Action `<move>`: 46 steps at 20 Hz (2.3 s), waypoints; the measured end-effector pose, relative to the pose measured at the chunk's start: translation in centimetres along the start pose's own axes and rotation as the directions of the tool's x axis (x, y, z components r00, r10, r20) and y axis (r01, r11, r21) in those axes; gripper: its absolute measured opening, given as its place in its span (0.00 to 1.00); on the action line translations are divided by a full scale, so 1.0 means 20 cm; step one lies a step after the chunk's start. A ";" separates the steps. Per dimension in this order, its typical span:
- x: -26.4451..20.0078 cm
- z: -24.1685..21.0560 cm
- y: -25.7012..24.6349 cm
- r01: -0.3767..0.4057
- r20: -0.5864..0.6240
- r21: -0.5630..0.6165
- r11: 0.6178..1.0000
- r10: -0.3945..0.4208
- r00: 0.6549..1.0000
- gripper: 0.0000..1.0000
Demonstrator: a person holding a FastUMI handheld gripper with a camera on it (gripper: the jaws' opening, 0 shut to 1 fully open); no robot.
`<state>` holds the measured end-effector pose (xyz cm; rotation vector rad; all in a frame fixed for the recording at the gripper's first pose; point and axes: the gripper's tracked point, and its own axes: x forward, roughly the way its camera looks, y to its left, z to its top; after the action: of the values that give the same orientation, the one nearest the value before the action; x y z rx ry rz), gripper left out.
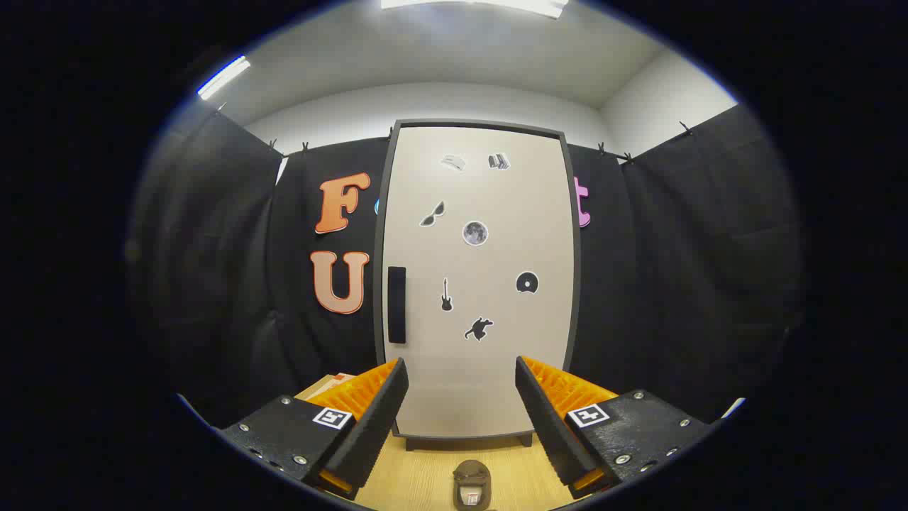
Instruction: Open the shoe cabinet door, grab the shoes and put them into the shoe cabinet, then close the shoe cabinet door.
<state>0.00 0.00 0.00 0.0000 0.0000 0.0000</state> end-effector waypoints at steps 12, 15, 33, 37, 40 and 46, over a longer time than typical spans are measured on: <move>0.01 0.02 -0.01 0.004 -0.004 -0.013 1.000 -0.004 1.000 0.95; 0.01 0.02 -0.01 0.004 -0.004 -0.011 1.000 -0.004 1.000 0.95; 0.17 0.05 0.16 -0.069 -0.006 0.008 0.998 0.069 0.998 0.95; 0.29 0.09 0.31 -0.122 0.004 0.008 0.992 0.122 0.992 0.95; 0.40 0.10 0.41 -0.157 0.005 0.000 0.988 0.157 0.988 0.95; 0.66 0.09 0.55 -0.211 -0.016 0.011 0.977 0.211 0.977 0.95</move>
<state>13.14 10.95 1.72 0.0094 0.0167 0.2127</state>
